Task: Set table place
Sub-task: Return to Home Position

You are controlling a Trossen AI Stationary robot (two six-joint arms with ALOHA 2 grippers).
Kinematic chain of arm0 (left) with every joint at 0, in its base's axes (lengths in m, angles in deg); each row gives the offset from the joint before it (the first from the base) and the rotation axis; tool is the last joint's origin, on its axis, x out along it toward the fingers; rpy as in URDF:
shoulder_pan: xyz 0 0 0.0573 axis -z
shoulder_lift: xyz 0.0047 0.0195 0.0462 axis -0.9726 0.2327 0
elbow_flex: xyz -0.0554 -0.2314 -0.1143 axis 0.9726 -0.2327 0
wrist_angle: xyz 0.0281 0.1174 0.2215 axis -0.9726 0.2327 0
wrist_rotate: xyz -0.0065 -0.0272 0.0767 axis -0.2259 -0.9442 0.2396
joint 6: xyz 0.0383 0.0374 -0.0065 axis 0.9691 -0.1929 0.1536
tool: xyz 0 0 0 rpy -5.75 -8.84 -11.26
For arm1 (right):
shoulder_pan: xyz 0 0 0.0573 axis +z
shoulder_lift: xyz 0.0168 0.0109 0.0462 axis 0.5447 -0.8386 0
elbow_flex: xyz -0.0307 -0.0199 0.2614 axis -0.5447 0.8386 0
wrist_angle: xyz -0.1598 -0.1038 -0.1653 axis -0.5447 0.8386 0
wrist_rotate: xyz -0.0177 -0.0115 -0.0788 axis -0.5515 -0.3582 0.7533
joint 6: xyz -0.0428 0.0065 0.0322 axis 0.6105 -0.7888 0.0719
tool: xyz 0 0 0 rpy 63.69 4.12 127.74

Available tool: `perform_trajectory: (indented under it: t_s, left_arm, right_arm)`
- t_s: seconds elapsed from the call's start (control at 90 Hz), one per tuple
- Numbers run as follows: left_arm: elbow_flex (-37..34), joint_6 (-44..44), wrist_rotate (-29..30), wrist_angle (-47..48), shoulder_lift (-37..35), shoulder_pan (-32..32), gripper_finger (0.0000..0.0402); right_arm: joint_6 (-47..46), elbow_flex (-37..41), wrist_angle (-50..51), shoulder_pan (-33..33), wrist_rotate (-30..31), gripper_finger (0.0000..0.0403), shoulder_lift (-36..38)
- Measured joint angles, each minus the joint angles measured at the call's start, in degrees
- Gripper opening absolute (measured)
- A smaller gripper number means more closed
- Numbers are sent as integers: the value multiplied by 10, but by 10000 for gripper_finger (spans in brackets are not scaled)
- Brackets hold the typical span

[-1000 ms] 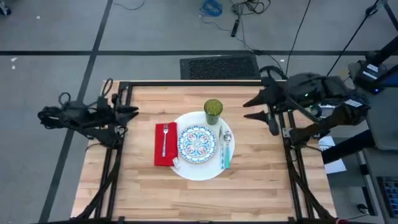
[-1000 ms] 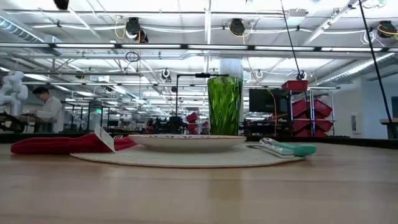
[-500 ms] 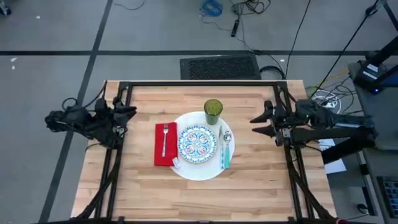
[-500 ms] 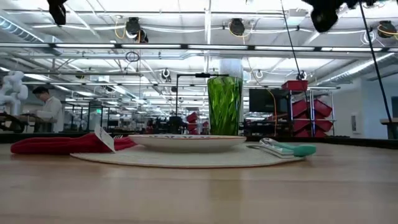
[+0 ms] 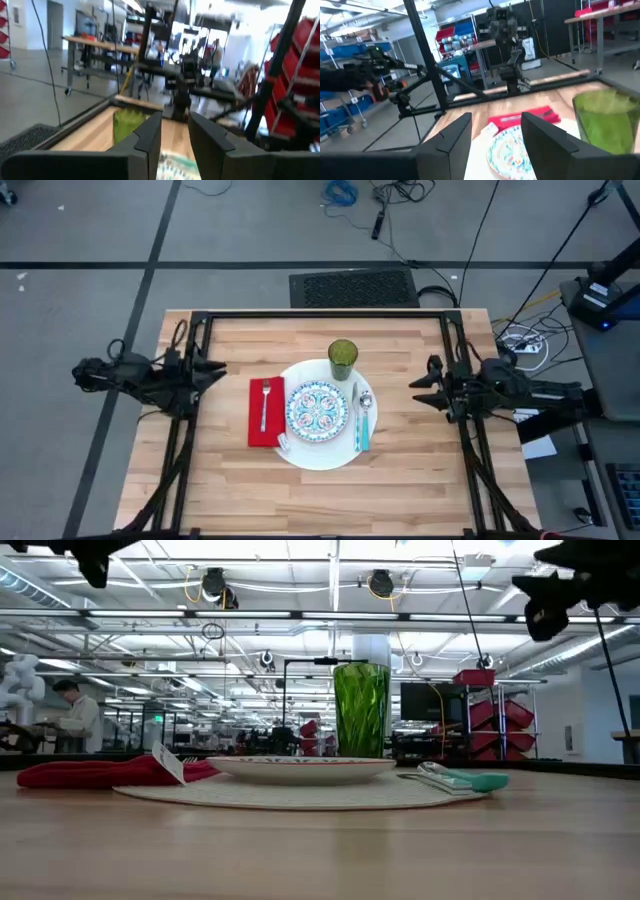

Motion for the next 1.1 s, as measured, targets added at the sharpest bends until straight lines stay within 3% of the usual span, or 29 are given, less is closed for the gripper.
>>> perform_trajectory:
  t_s: [0.111,0.333,0.444,0.567,0.767,0.911,1.1]
  left_arm:
    - [-1,21,-33,23,0,0,83]
    - [-25,27,-47,10,-6,0,83]
    - [-68,6,-61,-28,-10,0,83]
    - [-125,6,-66,-110,-10,0,83]
    - [-206,19,-88,-230,-10,0,83]
    - [-240,15,-128,-262,-10,0,83]
    - [-260,0,-132,-268,-10,-1,83]
  right_arm:
    - [29,21,-2,0,-10,158,24]
    - [81,45,-2,0,-9,158,36]
    - [84,63,-9,0,-9,158,36]
    - [82,103,-92,0,-9,157,36]
    - [90,102,-101,0,-8,157,36]
    - [88,102,-98,0,-10,157,36]
    - [86,102,-96,0,-10,157,36]
